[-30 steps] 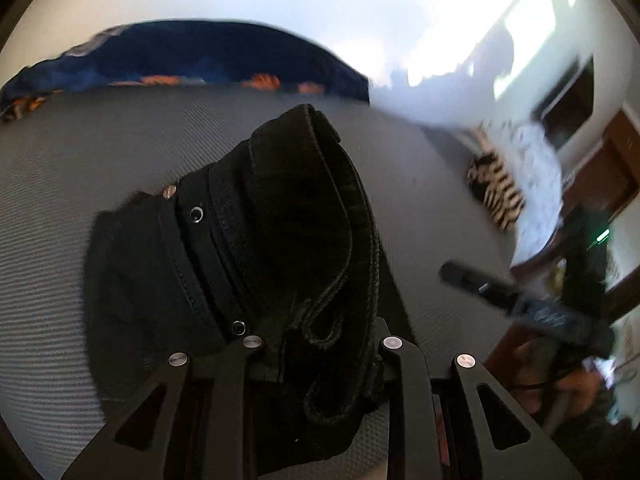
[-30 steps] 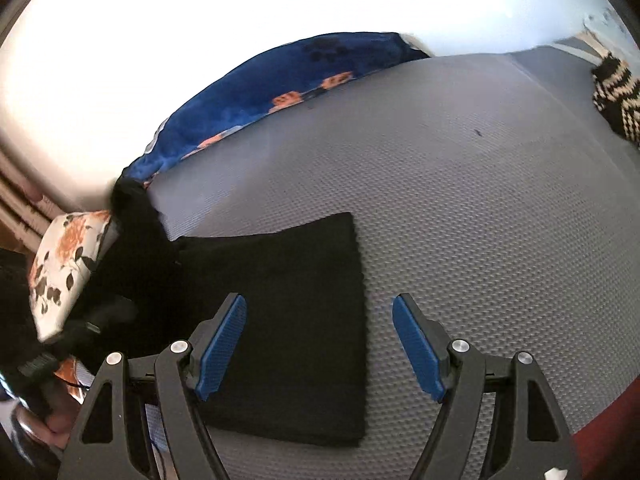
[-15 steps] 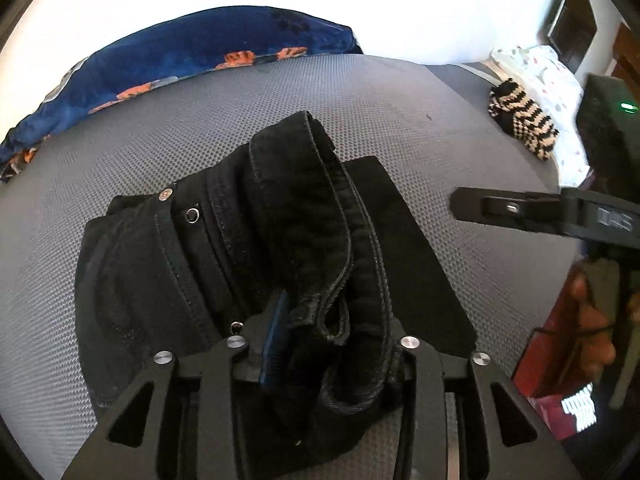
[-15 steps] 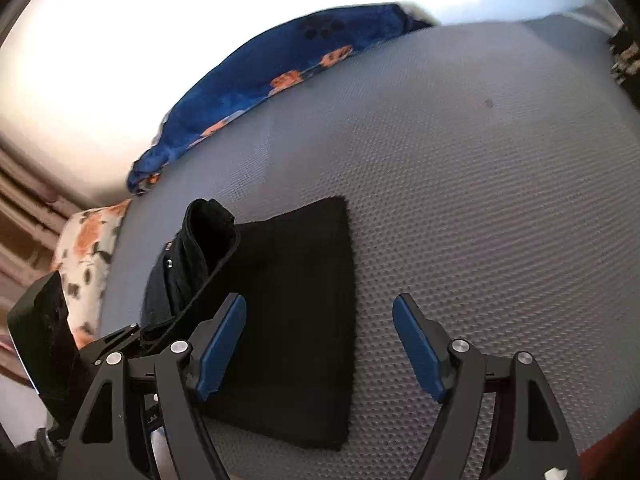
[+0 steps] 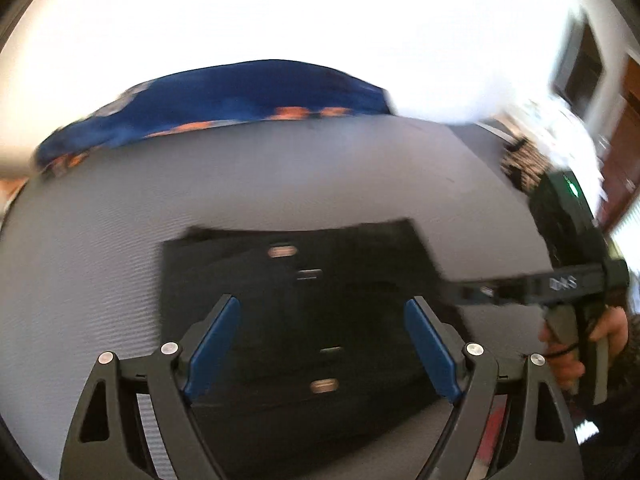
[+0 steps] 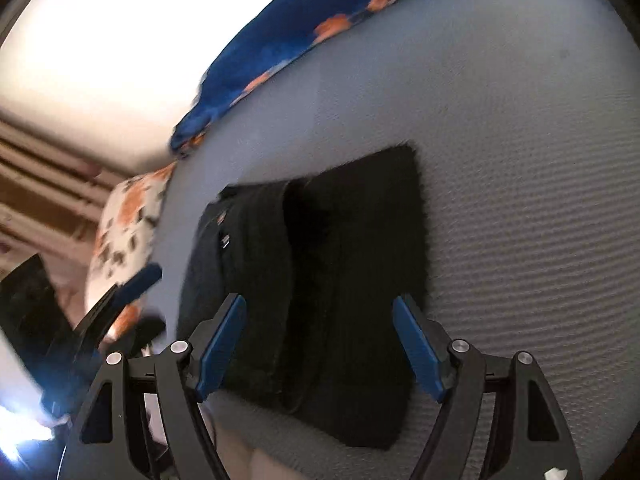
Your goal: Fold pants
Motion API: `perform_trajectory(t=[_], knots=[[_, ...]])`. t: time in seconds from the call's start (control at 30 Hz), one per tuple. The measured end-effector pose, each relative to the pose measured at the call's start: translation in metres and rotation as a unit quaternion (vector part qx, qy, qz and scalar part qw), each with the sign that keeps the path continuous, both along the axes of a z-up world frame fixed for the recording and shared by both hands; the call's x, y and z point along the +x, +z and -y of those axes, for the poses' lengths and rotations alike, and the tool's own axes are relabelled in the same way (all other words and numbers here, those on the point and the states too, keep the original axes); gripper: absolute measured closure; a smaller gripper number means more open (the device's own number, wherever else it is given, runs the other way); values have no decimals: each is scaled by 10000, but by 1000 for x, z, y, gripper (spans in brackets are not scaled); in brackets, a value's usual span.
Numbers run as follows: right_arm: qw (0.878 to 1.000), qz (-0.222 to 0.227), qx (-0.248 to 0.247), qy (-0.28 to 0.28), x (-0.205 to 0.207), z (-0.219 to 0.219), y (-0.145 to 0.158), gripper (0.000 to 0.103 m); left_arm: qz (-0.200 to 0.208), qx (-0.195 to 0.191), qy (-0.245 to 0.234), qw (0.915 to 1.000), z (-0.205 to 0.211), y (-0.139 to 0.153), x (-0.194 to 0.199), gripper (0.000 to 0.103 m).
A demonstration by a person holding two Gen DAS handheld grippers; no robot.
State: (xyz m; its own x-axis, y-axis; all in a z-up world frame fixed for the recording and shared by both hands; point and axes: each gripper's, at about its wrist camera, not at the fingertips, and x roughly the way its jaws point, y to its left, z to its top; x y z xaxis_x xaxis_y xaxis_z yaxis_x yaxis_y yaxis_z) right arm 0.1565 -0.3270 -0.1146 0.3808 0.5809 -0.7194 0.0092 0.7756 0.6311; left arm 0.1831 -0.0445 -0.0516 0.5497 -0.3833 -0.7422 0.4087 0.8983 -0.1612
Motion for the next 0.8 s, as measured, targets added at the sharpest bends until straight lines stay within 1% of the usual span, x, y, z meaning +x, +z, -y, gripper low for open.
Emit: perform_trajectory(t=[0.03,0.07,0.13,0.23,0.3,0.37,0.4,0.53,0.6,0.67,0.73,0.8], knots=[[9999,-59,104,70,3,-3,-5,29,-43,-16,249,9997,-17,-2,3,18],[9997,-88,180,109,5,-5,-9,29,-75,-24,394,9992,-26,-5,4,18],[9992,-175,329,162,9,-9,-17,31,-226,-63,874,9959,-56,-14,11,18],[9983,-166,539,130,17,-12,-26,35,-442,-69,1344,9899,-86,-29,16,18],[9977,-135,641,147,22,-14,-29,40,-596,-94,1488,9870,-97,-39,19,18],[9964,-86,820,220,28,-17,-34,46,-670,-97,1592,9849,-105,-46,20,18],[9960,-86,857,232,31,-19,-36,51,-701,-73,1608,9845,-105,-50,21,18],[9948,-23,971,312,41,-27,-41,62,-802,-43,1582,9841,-102,-60,23,18],[9920,-111,1188,416,45,-36,-47,77,-810,-1,1554,9845,-98,-63,23,18],[9922,-219,1198,280,47,-42,-50,84,-780,92,1504,9855,-92,-63,23,18],[9927,-195,1186,127,45,-42,-41,88,-700,134,1453,9868,-85,-59,24,18],[9944,34,1052,94,42,-43,-20,91,-640,136,1404,9879,-79,-54,26,18]])
